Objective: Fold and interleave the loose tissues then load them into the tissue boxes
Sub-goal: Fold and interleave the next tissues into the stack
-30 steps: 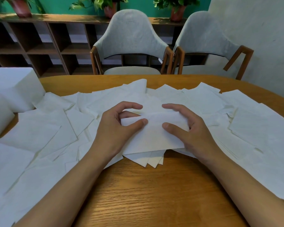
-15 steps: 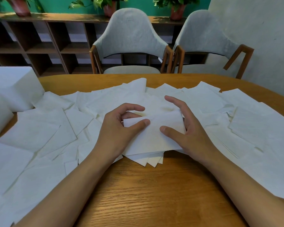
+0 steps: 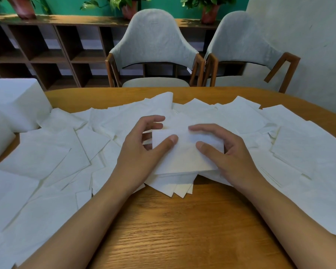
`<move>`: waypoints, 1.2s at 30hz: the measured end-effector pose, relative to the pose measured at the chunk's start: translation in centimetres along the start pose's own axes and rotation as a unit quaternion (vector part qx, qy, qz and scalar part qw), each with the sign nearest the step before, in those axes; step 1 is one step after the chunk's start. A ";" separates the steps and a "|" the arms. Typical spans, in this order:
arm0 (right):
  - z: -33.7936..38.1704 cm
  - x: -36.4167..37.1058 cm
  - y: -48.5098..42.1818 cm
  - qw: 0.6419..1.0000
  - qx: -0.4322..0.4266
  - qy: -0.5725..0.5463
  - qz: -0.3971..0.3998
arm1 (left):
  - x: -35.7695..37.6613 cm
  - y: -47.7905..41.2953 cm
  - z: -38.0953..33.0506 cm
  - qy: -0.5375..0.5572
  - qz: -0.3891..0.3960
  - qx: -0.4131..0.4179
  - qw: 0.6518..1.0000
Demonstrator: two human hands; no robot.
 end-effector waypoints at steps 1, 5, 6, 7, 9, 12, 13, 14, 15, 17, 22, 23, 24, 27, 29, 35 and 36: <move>-0.1 -0.2 0.0 1.000 0.009 -0.017 -0.004 | 0.1 0.0 -0.2 0.014 0.012 -0.011 1.000; -0.6 -0.5 -0.1 0.999 0.030 -0.019 0.000 | 0.7 0.5 -0.7 0.078 0.061 -0.032 0.995; -0.6 -0.4 -0.2 0.999 0.031 -0.016 0.006 | 0.7 0.5 -0.7 0.071 0.057 -0.022 0.996; -0.7 -0.5 -0.2 0.999 0.032 -0.013 0.010 | 0.6 0.4 -0.7 0.060 0.047 -0.008 0.997; -0.7 -0.9 -0.3 0.999 0.035 -0.009 -0.007 | 0.1 0.2 -0.2 0.031 0.012 0.015 0.999; -1.3 -2.3 -0.6 0.996 0.055 -0.008 -0.074 | -0.4 -0.2 0.3 -0.037 -0.002 0.049 0.998; -1.6 -2.8 -0.6 0.994 0.062 -0.002 -0.094 | -0.4 -0.2 0.4 -0.074 0.013 0.066 0.995; -1.8 -3.2 -0.7 0.991 0.069 0.005 -0.112 | -0.3 -0.2 0.5 -0.118 0.036 0.083 0.989; -2.1 -3.6 -0.7 0.989 0.077 0.009 -0.127 | 0.0 -0.1 0.7 -0.162 0.061 0.102 0.980; -2.5 -4.0 -0.8 0.984 0.095 0.012 -0.151 | 0.5 0.0 1.2 -0.211 0.102 0.121 0.965; -2.7 -4.1 -0.8 0.982 0.100 0.026 -0.156 | 0.8 0.2 1.6 -0.237 0.115 0.124 0.957; -2.8 -4.0 -0.8 0.983 0.101 0.025 -0.154 | 0.9 0.3 1.5 -0.240 0.113 0.133 0.955; -2.8 -4.0 -0.8 0.983 0.101 0.026 -0.153 | 0.9 0.3 1.5 -0.239 0.110 0.140 0.954; -2.9 -3.8 -0.8 0.983 0.099 0.029 -0.152 | 0.7 0.2 1.3 -0.245 0.090 0.160 0.952; -2.9 -3.9 -0.9 0.982 0.100 0.028 -0.158 | 0.7 0.2 1.1 -0.257 0.082 0.179 0.946; -2.9 -4.4 -0.8 0.978 0.098 0.019 -0.184 | 1.3 1.0 -0.5 -0.230 0.171 0.211 0.935; -3.0 -4.4 -0.8 0.978 0.099 0.019 -0.185 | 1.5 1.1 -0.6 -0.227 0.195 0.200 0.933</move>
Point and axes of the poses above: each hand's wrist, its own y-axis away from the middle knuckle, its own x-axis out of the palm, z = x × y, the point moved 5 cm from there along -y, towards the middle knuckle, and after that the axes turned 13 degrees about y, right-handed, at the moved point
